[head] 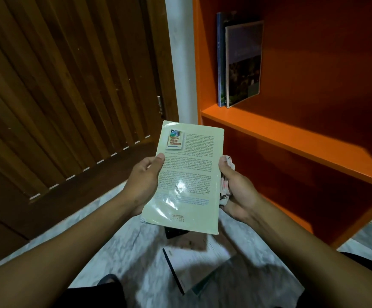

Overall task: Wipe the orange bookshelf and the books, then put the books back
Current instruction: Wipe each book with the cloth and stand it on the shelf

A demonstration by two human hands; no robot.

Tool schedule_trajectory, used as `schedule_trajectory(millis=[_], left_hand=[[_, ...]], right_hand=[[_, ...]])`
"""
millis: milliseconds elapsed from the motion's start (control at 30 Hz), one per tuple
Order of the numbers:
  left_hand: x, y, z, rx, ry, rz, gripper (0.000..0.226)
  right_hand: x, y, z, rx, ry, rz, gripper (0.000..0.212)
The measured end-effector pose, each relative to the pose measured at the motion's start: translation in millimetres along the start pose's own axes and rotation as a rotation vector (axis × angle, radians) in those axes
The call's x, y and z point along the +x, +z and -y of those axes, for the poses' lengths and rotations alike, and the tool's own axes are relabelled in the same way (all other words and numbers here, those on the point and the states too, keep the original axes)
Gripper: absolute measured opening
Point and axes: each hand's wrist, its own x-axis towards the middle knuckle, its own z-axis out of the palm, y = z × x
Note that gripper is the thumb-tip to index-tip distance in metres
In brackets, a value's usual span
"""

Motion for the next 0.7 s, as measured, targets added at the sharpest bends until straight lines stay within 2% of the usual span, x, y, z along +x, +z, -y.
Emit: schedule_trajectory(millis=[100, 200, 267, 333, 400, 467, 567, 600, 700], left_hand=[[-1, 1, -1, -0.013, 0.028, -0.012, 0.031], [0, 1, -3, 0.021, 0.087, 0.003, 0.029], [0, 0, -4, 0.06, 0.114, 0.014, 0.028], [-1, 0, -3, 0.09, 0.127, 0.023, 0.027], [-1, 2, -1, 0.104, 0.125, 0.03, 0.026], [-2, 6, 1, 0.094, 0.118, 0.049, 0.027], [-3, 13, 1, 0.078, 0.114, 0.092, 0.027], [-3, 15, 0, 0.073, 0.119, 0.098, 0.024], [-2, 17, -2, 0.04, 0.112, 0.079, 0.022]], right_hand=[[1, 1, 1, 0.02, 0.004, -0.138, 0.051], [3, -1, 12, 0.076, -0.049, -0.365, 0.046], [7, -5, 24, 0.026, -0.192, -0.495, 0.045], [9, -9, 33, -0.161, -0.412, -0.545, 0.051], [8, -10, 41, -0.453, -0.666, -0.53, 0.047], [11, -10, 43, -0.735, -0.814, -0.384, 0.041], [15, -8, 31, -1.106, -0.701, -0.308, 0.046], [12, -5, 25, -1.152, -0.655, -0.295, 0.046], [2, 6, 5, -1.083, -0.623, -0.21, 0.034]])
